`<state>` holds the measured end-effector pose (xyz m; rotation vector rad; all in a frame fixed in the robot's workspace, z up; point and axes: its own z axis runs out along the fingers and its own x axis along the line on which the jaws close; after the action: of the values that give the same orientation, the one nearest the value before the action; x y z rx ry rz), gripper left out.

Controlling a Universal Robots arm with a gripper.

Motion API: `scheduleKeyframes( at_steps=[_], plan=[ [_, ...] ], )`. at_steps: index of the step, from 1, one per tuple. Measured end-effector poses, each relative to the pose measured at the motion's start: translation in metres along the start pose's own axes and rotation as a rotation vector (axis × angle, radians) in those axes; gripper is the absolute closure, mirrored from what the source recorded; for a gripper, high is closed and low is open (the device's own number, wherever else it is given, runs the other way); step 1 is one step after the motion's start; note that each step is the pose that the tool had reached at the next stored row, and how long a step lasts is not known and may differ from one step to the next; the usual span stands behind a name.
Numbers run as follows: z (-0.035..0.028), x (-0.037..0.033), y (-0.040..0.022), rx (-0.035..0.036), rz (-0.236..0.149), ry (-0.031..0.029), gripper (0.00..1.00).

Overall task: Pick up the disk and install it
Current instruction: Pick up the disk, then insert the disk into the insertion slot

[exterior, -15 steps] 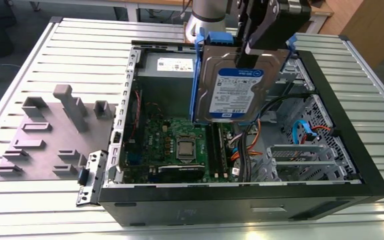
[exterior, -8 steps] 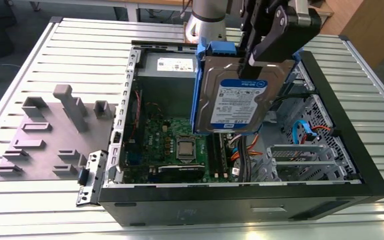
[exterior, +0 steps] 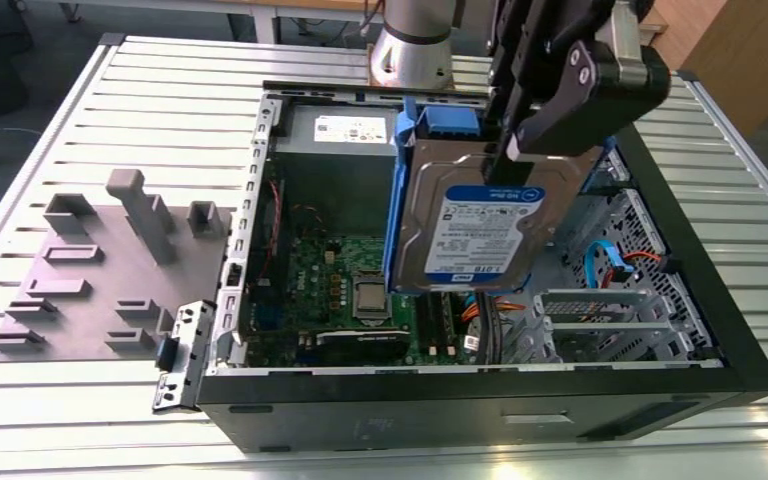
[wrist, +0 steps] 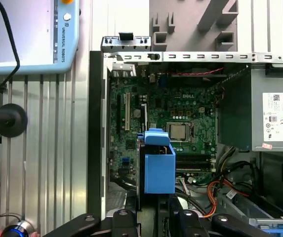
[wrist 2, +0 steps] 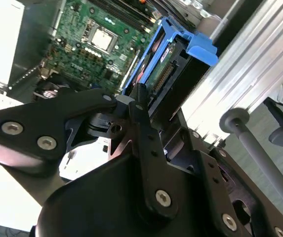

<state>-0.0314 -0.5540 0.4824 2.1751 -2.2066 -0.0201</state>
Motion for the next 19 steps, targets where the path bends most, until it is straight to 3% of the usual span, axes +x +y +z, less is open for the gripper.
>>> scheduleKeyframes(
  at_steps=[3,10,13,19],
  plan=[
    [0.0,0.0044,0.0,0.0,0.0,0.0041,0.65],
    [0.0,0.0045,-0.001,0.0001,0.0,0.0043,0.65],
    [-0.0002,0.0044,-0.011,-0.0003,0.0,0.0042,0.65],
    [-0.0005,0.004,-0.0375,-0.0011,0.0,0.0043,0.65]
  ],
)
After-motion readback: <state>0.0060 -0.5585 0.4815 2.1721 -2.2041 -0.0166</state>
